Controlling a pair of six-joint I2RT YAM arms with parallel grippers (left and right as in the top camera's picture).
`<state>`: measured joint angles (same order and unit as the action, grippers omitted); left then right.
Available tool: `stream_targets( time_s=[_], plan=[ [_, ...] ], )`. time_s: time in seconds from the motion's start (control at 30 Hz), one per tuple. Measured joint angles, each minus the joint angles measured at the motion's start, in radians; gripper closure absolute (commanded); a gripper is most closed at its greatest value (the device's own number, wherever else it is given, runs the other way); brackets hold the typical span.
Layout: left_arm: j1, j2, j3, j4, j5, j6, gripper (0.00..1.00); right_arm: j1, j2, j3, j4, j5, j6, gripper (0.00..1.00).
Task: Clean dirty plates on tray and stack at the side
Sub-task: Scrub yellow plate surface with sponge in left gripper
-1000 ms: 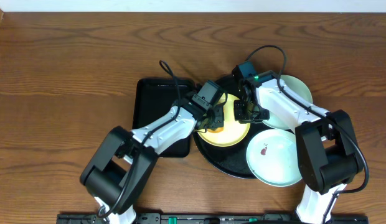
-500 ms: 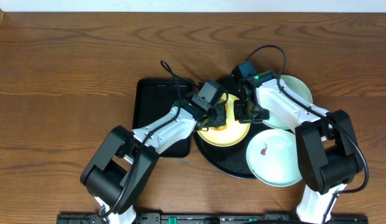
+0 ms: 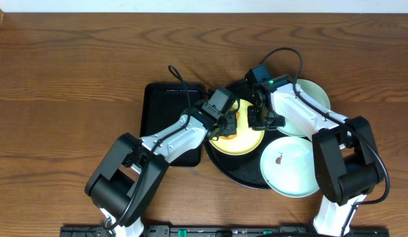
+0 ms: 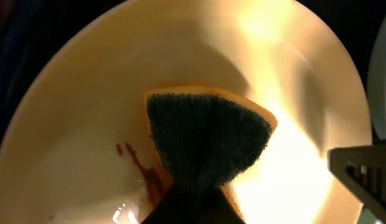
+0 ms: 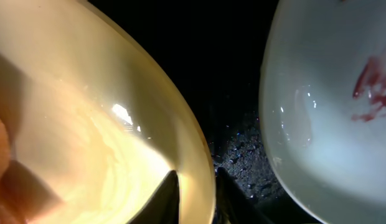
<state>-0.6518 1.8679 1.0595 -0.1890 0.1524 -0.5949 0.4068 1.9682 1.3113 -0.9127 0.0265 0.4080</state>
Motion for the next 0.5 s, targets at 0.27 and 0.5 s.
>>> stream_targets(
  time_s=[0.27, 0.5],
  plan=[
    [-0.005, 0.023, 0.001, 0.029, -0.010, 0.011, 0.70, 0.000, 0.000, 0.000, -0.002, 0.007, 0.005, 0.99],
    [-0.006, 0.018, 0.001, 0.030, -0.012, 0.016, 0.67, 0.000, 0.000, 0.000, -0.002, 0.007, 0.005, 0.98]
  ],
)
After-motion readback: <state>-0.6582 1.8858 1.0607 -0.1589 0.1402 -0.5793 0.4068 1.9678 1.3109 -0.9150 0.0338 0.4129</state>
